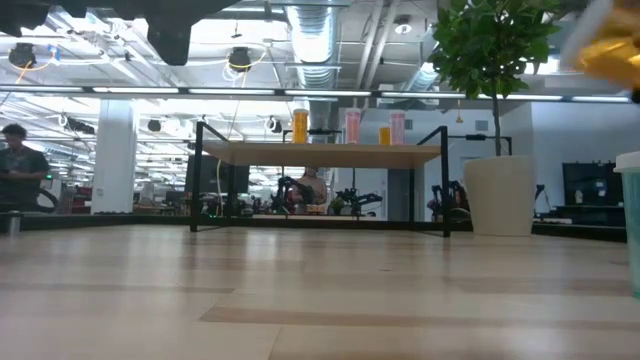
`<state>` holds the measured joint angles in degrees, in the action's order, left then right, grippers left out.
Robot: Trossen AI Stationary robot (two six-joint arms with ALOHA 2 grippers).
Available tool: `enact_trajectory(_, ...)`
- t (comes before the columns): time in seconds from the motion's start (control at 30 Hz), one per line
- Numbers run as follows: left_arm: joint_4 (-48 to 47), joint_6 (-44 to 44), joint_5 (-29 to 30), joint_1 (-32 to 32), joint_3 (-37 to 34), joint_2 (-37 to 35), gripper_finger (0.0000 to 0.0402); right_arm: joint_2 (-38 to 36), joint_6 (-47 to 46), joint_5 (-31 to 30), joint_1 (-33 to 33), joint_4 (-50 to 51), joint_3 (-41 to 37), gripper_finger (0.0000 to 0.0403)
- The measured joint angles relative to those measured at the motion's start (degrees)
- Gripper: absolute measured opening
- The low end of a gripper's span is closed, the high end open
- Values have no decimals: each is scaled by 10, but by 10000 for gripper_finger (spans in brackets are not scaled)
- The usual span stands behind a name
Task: Pick and place medicine bottles onto shelf by color
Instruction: Put the large orange pill bottle on the shelf
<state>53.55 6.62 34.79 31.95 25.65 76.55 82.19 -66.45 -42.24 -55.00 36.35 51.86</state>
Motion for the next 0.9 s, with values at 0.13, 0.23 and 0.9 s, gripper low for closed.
enact_trajectory(0.13, 3, 7, 0, -2, 2, 0, 137, -23, 27, -45, 0, -8, 0, 196)
enact_trajectory(0.23, -15, 8, -21, -11, 23, 0, 142, -32, 50, -58, 10, -16, 0, 191)
enact_trajectory(0.9, -406, -2, -160, -100, 384, 171, 302, -32, 320, -28, 124, -229, 0, 201)
